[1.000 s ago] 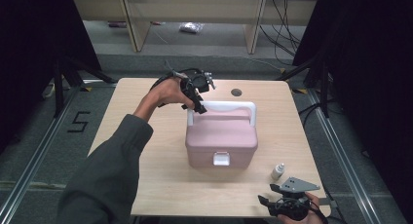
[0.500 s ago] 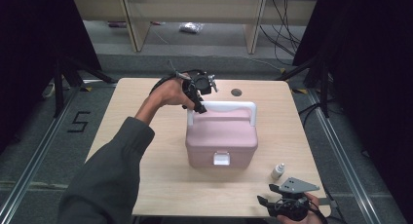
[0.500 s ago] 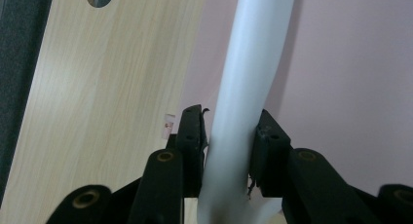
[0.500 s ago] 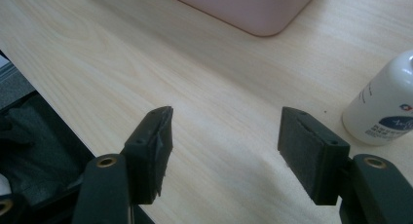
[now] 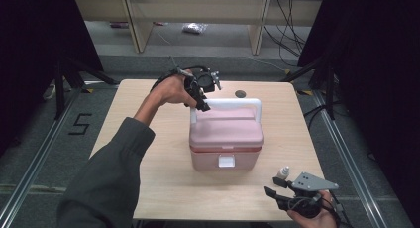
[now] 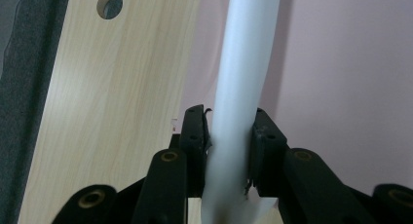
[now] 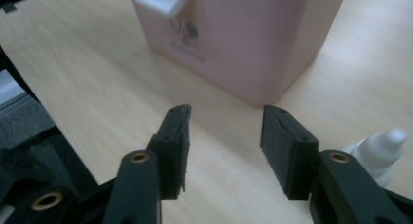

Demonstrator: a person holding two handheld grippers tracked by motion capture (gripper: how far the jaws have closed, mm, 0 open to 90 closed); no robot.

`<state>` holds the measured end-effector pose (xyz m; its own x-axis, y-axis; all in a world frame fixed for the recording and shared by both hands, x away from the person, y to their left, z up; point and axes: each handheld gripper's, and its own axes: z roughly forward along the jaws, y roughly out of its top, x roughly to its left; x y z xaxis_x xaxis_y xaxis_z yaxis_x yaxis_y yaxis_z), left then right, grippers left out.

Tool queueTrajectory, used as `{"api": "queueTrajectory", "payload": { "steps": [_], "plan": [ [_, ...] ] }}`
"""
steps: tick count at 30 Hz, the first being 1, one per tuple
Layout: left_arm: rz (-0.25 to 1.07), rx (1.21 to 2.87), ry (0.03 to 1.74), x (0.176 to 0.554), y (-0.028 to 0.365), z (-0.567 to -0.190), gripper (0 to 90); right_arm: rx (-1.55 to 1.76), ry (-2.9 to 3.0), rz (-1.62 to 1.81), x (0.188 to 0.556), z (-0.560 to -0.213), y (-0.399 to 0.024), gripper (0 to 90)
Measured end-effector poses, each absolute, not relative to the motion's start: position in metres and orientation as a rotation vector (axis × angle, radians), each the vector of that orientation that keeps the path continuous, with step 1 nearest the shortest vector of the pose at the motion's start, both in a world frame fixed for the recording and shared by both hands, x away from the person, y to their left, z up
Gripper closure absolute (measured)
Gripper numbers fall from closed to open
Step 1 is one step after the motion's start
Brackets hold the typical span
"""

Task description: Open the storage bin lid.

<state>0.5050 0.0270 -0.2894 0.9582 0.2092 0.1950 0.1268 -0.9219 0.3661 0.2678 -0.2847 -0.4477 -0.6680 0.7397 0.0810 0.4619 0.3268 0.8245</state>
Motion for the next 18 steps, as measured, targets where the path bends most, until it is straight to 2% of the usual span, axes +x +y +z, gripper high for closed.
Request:
{"api": "queueTrajectory", "payload": {
  "steps": [6,9,16,18],
  "plan": [
    [0.338,2.741,0.249,0.506,0.029,-0.283,71.7,1.006,2.237,1.302,0.286,-0.423,-0.288,64.3],
    [0.343,2.739,0.258,0.507,0.028,-0.280,71.7,0.937,2.219,1.301,0.296,-0.412,-0.289,71.8],
    [0.343,2.747,0.257,0.507,0.028,-0.279,71.8,0.931,2.213,1.356,0.323,-0.401,-0.283,88.2],
    [0.340,2.745,0.260,0.507,0.028,-0.279,71.8,0.908,2.210,1.346,0.332,-0.401,-0.282,90.0]
  ]
}}
